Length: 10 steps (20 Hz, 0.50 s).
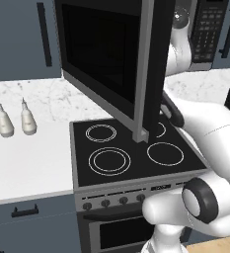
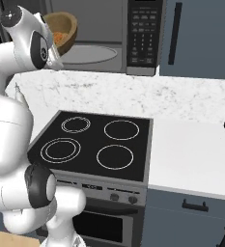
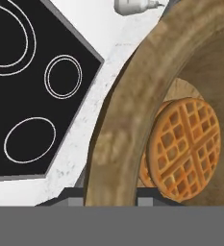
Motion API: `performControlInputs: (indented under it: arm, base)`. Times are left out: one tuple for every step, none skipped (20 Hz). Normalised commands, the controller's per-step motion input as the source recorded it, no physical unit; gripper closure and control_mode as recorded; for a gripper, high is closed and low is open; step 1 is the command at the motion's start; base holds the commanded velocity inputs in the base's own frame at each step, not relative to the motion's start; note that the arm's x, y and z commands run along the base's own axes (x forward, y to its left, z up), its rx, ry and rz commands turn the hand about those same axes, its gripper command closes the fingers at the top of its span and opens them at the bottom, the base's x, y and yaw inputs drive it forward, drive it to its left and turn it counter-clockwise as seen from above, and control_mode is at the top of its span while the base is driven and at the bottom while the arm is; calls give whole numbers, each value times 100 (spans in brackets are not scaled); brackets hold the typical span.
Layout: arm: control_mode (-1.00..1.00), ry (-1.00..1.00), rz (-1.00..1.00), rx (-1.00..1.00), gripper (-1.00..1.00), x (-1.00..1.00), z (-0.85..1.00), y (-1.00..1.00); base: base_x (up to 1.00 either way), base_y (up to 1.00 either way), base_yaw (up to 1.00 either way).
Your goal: Open the microwave, place the bowl with waffle inside the microwave, then close the microwave door and turn it on.
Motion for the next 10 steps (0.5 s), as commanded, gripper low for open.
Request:
performControlInputs:
  arm:
    - [-100,0,0,36,100,29,0,-9]
    - [-100,0,0,37,100,33,0,-10]
    - [-100,0,0,37,100,38,0,-10]
    - [-100,0,0,34,100,41,0,-9]
    - [-100,0,0,28,100,46,0,-9]
    - [-100,0,0,11,100,51,0,-4]
    - [-100,0,0,1,100,43,0,-4]
    - [-100,0,0,0,100,46,0,-2]
    - [-100,0,0,0,100,48,0,-1]
    - [-100,0,0,0,100,46,-2,0]
  base:
    - [0,0,0]
    - [0,0,0]
    - [0,0,0]
    - [0,0,0]
    - [0,0,0]
    - [0,0,0]
    - [0,0,0]
    - [0,0,0]
    - [0,0,0]
    - [0,0,0]
